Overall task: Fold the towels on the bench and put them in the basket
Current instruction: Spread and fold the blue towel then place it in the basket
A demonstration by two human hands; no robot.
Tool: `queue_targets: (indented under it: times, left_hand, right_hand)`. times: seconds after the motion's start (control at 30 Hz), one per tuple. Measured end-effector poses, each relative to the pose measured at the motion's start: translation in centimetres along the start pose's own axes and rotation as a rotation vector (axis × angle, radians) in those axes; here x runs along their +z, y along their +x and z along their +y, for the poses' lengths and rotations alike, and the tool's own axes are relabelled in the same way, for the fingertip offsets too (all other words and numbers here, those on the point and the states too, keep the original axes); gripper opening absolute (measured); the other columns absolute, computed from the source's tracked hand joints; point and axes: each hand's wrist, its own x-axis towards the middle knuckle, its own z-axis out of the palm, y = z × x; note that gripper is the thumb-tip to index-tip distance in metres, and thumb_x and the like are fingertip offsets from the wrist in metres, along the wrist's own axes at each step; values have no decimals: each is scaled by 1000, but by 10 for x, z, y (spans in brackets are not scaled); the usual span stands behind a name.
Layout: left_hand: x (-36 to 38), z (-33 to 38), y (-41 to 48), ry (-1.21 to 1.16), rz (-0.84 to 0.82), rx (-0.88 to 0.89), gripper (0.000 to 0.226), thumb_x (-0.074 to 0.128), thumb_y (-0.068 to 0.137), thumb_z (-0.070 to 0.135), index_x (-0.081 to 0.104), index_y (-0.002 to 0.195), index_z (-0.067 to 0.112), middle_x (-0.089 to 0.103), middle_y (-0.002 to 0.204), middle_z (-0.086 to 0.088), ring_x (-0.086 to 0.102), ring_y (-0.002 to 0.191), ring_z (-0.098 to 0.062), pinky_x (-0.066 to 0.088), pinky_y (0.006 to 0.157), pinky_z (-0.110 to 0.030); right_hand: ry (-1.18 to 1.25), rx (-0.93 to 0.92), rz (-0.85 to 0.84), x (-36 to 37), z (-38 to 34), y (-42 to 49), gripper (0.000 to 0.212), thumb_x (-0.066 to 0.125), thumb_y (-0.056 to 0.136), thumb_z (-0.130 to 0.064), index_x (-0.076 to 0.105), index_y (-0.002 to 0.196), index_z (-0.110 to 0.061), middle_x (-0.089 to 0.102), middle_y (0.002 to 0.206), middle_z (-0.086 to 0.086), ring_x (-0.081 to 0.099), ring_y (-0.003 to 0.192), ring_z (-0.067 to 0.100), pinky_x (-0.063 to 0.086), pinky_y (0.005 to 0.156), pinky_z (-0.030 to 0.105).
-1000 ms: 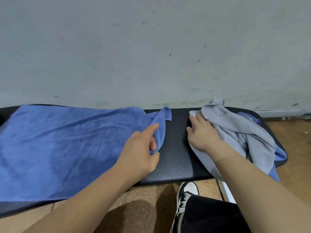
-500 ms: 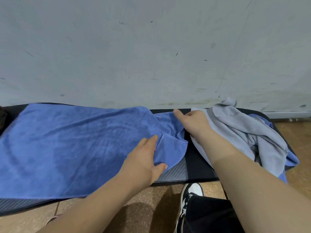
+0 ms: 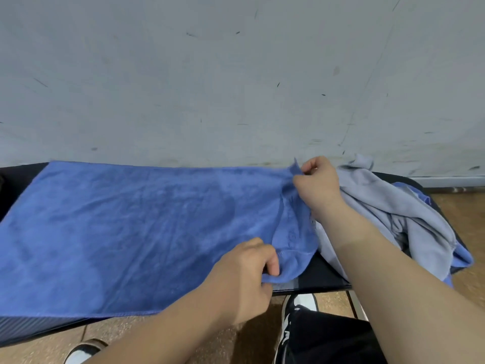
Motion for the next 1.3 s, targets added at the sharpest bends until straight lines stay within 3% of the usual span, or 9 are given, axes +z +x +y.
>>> queue_targets:
  times: [0.17,0.3,0.47,0.57,0.67,0.83,0.97,1.2,1.3]
  left_hand:
    - [14,11,-2,129,23,78,30,71,78,32,45,93,34,49,102,18,47,91,-4,33,69,-14]
    - [25,22,-2,159,-14,187,30,67,86,23,47,107,31,51,112,18,51,100,-6,41,82,-22]
    - [40,28,3,181,9,196,44,60,95,19,42,132,33,58,113,16,50,101,-6,32,82,-21]
    - [47,27,5,264,3,226,27,60,88,30,55,115,33,55,98,15,50,91,-9,37,79,-24]
    - [52,32,4,308,29,212,7,60,88,37,60,85,31,49,85,13,46,82,-9,41,74,-28]
    - [40,49,5,-91,83,26,29,65,94,37,48,77,21,45,63,5,45,59,-14,31,53,-17]
    - [32,61,4,-399,54,-111,24,71,92,33,54,81,22,49,57,4,39,50,-10,34,53,-22]
    - [24,78,-10,-612,4,-141,25,75,89,8,60,80,25,68,75,6,69,70,-14,61,69,-28]
    - [15,87,-20,-654,-2,-103,22,76,87,8,62,84,25,72,82,4,71,78,-14,57,74,-25]
  right_hand:
    - [-5,85,-19,3,15,3,25,57,83,5,55,93,-18,55,82,-3,50,66,16,41,54,27]
    - [-5,88,-1,1,14,10,29,58,81,6,56,86,-23,58,81,-2,52,65,16,41,52,25]
    - [-205,73,-24,-12,19,13,38,70,82,-6,56,113,-22,65,88,2,58,67,13,43,52,24]
    - [-245,81,-35,-14,25,13,29,79,79,-13,65,105,-15,66,95,3,65,83,21,53,67,29]
    - [-217,104,-52,-13,26,13,8,79,78,-12,72,82,-8,70,74,3,68,73,23,57,66,32]
    - [-162,61,12,-15,16,11,7,67,88,-17,64,84,-13,62,68,-2,55,59,13,40,53,25]
    - [74,143,55,-28,7,9,14,61,91,-13,51,81,-16,49,66,-3,41,56,15,35,50,25]
    - [431,279,127,-75,-8,3,32,64,90,-10,42,69,-19,39,60,3,32,48,18,29,40,17]
    - [523,256,110,-77,-24,-5,38,65,93,-9,39,67,-18,36,55,0,32,39,14,28,37,17]
